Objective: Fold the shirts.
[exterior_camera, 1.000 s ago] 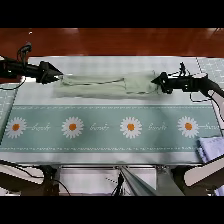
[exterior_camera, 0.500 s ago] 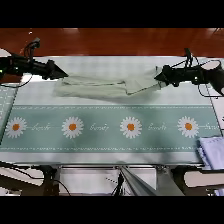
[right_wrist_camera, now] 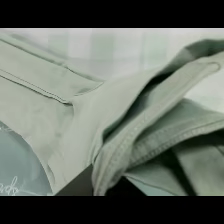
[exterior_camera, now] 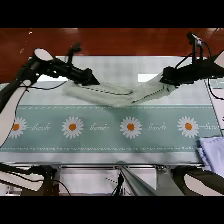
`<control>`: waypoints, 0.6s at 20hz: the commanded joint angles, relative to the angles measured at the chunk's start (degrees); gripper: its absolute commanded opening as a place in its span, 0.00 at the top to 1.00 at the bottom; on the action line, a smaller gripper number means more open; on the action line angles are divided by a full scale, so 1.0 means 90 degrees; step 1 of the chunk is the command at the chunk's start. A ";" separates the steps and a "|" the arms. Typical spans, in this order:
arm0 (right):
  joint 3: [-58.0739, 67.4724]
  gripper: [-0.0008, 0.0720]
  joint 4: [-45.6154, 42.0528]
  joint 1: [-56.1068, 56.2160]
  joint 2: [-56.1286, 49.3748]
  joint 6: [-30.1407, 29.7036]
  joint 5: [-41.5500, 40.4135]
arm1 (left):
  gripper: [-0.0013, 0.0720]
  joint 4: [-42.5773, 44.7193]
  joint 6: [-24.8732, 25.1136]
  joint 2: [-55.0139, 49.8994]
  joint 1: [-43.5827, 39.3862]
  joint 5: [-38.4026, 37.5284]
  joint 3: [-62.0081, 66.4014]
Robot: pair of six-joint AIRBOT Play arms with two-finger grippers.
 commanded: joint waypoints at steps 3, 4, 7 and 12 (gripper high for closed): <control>0.0005 0.97 -0.1093 0.0857 0.0823 0.0848 0.0559 | 0.95 0.0012 -0.0163 0.0005 -0.1103 0.0780 -0.0840; 0.0005 0.97 -0.1141 0.0984 0.0957 0.0947 0.0644 | 0.95 0.0012 -0.0163 0.0005 -0.1280 0.0967 -0.0959; 0.0005 0.97 -0.1331 0.1299 0.1350 0.1307 0.0869 | 0.95 0.0012 -0.0163 -0.0022 -0.1727 0.1452 -0.1088; 0.0005 0.97 -0.1435 0.1389 0.1770 0.1586 0.1124 | 0.95 -0.0296 -0.0165 -0.0061 -0.2431 0.1826 -0.1090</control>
